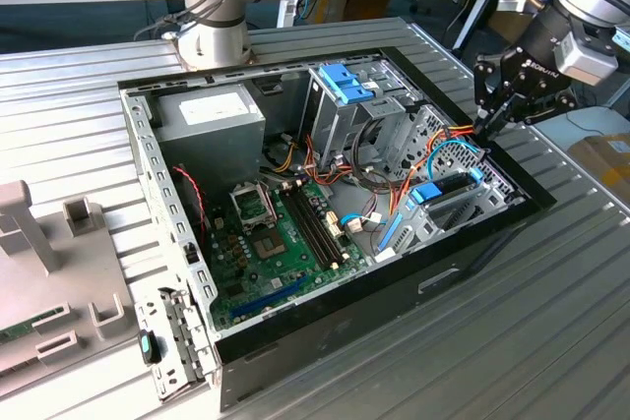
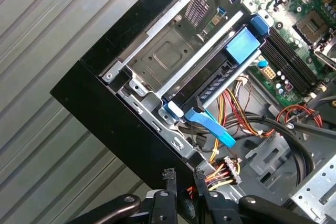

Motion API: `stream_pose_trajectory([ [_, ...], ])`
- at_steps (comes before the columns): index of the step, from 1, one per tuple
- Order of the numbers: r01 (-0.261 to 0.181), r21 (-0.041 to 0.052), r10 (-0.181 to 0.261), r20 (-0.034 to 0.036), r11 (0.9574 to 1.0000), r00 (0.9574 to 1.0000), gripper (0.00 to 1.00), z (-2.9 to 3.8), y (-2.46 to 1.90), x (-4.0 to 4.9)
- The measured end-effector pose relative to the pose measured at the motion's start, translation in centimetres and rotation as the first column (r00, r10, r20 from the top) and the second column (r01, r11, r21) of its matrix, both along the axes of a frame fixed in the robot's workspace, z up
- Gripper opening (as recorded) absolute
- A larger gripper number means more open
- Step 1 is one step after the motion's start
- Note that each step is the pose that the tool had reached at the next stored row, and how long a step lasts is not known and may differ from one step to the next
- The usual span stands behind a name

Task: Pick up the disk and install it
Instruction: 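Insert the first disk wire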

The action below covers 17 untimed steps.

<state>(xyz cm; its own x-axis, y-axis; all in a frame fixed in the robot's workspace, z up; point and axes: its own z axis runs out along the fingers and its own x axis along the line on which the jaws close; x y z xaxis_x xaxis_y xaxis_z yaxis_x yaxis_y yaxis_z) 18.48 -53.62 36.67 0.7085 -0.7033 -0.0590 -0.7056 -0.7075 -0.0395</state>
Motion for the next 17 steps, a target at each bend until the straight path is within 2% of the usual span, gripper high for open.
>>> stream_pose_trajectory([
  [4, -0.002, -0.0008, 0.002, 0.0, 1.0, 1.0, 0.26, 0.01, 0.0, 0.0],
  [7, -0.002, -0.001, 0.002, 0.0, 1.0, 1.0, 0.16, 0.01, 0.0, 0.0],
  [17, -0.002, -0.0008, 0.002, 0.0, 1.0, 1.0, 0.16, 0.01, 0.0, 0.0],
])
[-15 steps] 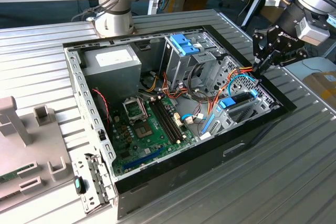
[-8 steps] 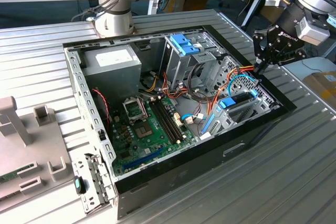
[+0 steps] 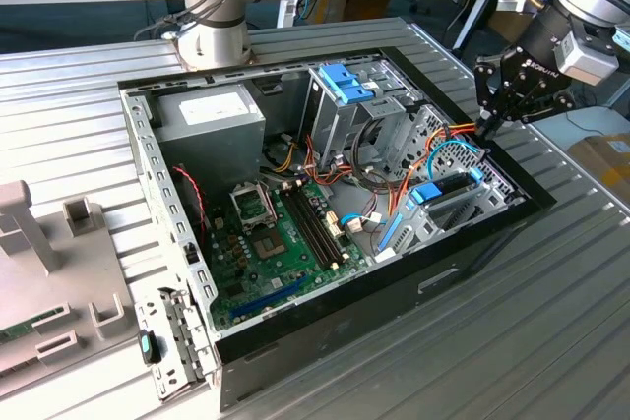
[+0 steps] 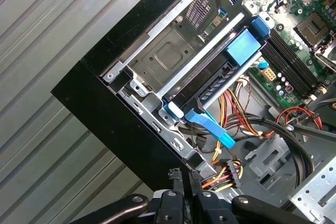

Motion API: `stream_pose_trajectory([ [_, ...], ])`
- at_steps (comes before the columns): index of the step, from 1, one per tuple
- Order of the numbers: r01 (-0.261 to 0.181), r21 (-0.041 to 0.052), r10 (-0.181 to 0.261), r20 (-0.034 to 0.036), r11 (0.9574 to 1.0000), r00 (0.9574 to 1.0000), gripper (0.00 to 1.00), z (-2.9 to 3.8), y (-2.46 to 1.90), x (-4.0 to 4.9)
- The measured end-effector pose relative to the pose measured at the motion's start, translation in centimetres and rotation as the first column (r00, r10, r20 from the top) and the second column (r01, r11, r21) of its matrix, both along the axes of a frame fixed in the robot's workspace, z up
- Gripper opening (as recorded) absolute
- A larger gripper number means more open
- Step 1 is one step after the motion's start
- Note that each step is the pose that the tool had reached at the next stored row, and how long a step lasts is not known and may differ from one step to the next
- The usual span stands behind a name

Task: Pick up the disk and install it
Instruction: 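Insert the first disk wire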

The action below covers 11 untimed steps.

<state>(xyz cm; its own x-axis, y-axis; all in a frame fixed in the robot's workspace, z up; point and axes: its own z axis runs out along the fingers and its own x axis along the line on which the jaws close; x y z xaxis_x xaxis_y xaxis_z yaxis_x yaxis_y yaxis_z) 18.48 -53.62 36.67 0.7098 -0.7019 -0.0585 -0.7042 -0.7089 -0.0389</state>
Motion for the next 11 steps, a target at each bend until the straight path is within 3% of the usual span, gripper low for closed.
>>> stream_pose_trajectory([
  [2, 0.0, 0.0001, 0.0, 0.0001, 1.0, 1.0, 0.16, 0.04, 0.0, 0.0],
  [6, 0.0, 0.0, 0.0, 0.0011, 1.0, 1.0, 0.16, 0.75, 0.0, 0.0],
  [11, 0.0, -0.0002, 0.0, 0.0014, 1.0, 1.0, 0.16, 0.82, 0.0, 0.0],
])
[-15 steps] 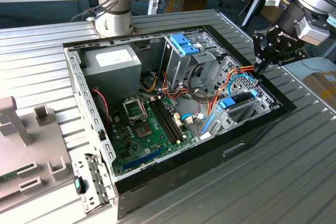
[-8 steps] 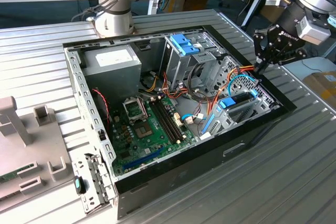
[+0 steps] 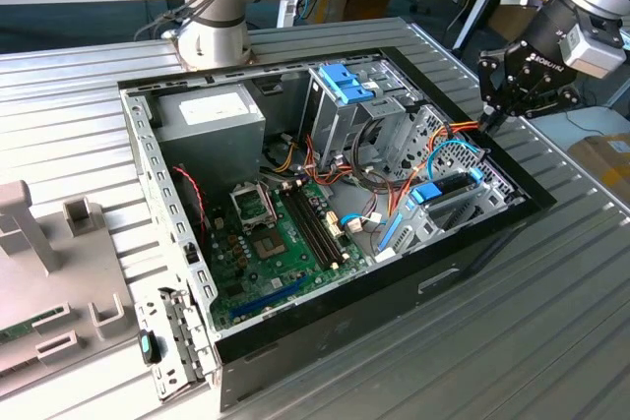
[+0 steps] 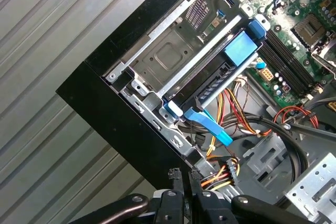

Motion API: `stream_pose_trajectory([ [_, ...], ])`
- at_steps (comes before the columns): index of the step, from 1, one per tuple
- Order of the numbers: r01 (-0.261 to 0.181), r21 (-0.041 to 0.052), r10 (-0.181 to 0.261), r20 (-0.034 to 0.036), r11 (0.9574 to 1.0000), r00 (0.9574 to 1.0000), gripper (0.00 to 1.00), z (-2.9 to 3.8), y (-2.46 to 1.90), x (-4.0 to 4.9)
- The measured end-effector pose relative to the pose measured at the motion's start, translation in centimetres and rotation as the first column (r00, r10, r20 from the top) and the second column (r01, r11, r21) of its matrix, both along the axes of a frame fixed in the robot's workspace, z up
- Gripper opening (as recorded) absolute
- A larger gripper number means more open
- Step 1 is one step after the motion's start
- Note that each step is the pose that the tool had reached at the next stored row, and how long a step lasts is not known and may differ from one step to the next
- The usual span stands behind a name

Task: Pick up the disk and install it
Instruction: 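Insert the first disk wire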

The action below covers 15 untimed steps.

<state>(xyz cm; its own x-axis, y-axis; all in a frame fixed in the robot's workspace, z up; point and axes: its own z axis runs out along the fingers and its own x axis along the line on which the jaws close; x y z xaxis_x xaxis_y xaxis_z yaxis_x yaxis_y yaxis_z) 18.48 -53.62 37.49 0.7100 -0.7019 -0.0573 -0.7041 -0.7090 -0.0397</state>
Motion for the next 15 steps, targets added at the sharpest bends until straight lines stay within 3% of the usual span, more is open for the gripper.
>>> stream_pose_trajectory([
  [3, 0.0, 0.0, 0.0, 0.0001, 1.0, 1.0, 0.1, 0.04, 0.0, 0.0],
  [11, -0.002, 0.0023, 0.002, 0.0019, 1.0, 1.0, 0.1, 0.17, 0.0, 0.0],
  [13, -0.051, 0.0023, 0.051, 0.002, 0.9987, 0.9987, 0.1, 0.17, 0.0, -0.02],
  [15, -0.127, 0.0023, 0.127, 0.0019, 0.9919, 0.9919, 0.1, 0.17, 0.0, -0.01],
])
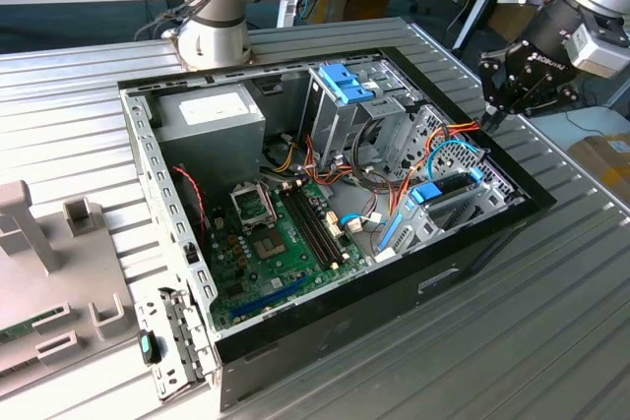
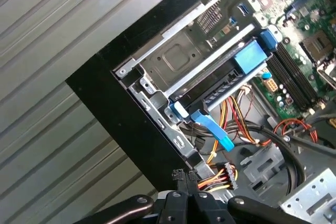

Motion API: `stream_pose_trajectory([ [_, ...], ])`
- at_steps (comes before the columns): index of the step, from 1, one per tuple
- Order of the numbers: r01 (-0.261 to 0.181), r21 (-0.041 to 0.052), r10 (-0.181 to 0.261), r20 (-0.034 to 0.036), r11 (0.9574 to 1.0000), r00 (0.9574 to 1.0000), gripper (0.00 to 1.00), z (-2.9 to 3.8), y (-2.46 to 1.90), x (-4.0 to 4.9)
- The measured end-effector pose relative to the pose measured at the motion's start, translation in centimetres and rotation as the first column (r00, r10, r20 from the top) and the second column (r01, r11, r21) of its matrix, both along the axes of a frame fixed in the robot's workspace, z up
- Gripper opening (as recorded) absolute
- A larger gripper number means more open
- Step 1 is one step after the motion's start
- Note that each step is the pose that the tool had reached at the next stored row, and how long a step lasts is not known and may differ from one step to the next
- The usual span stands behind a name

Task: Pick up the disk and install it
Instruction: 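Insert the first disk wire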

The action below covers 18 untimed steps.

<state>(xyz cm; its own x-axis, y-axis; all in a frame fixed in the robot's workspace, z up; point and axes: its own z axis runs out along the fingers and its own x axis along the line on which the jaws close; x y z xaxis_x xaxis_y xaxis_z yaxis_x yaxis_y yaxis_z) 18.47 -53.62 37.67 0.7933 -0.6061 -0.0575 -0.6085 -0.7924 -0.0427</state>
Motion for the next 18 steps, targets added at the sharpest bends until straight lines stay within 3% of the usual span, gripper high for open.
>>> stream_pose_trajectory([
  [13, -0.003, 0.0001, 0.003, 0.0, 1.0, 1.0, 0.11, 0.03, -0.12, 0.01],
  [14, -0.003, 0.0, 0.003, 0.0, 1.0, 1.0, 0.19, 0.03, -0.12, 0.01],
  [18, -0.003, 0.0001, 0.003, 0.0, 1.0, 1.0, 0.3, 0.01, -0.15, 0.0],
])
